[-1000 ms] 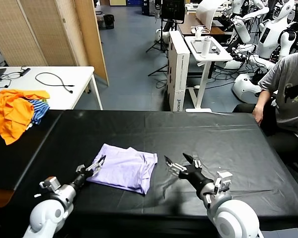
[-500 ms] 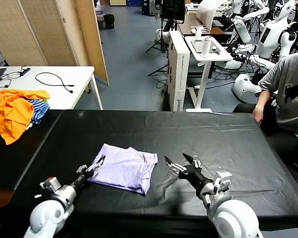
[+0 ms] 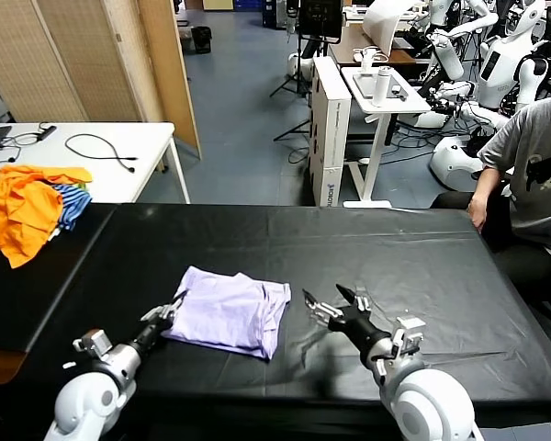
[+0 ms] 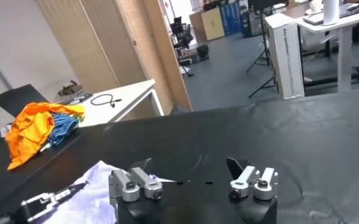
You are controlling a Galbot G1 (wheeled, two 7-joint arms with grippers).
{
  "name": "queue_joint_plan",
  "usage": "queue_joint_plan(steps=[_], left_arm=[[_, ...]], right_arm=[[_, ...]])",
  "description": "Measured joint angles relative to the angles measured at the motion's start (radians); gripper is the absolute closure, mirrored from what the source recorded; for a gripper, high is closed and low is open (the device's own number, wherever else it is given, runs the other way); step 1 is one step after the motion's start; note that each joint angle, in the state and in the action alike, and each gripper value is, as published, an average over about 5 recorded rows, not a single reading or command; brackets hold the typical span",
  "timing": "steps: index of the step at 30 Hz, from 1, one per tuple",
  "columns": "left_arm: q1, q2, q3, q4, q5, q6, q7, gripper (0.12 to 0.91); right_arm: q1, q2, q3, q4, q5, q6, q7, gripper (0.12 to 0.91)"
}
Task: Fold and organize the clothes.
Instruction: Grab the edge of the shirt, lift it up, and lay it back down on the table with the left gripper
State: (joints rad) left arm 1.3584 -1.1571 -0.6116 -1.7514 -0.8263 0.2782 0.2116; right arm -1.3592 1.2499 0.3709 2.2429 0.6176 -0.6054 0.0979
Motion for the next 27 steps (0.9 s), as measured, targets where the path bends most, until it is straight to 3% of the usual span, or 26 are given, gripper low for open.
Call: queue_joint_plan(steps=[7, 13, 21, 27], left_arm=[[0.036, 0.014, -0.068, -0.053, 0.117, 0.007, -0.060, 0.848], [0.102, 0.072, -0.176, -0.121, 0.149, -0.005, -0.071, 0.848], [0.228, 0.200, -0.373, -0.173, 0.144, -0.061, -0.091, 0.848], [0.323, 0.285, -0.513, -0.220, 0.244, -0.103, -0.122, 0.848]], right_arm=[[-0.002, -0.016, 0.000, -0.004, -0.003, -0.006, 0.003, 0.118], [0.002, -0.029, -0.015, -0.024, -0.011, -0.007, 0.003, 0.118], [0.018, -0.030, -0.039, -0.051, -0.011, -0.009, 0.004, 0.118], [0.020, -0.024, -0.045, -0.063, -0.010, -0.009, 0.006, 0.118]])
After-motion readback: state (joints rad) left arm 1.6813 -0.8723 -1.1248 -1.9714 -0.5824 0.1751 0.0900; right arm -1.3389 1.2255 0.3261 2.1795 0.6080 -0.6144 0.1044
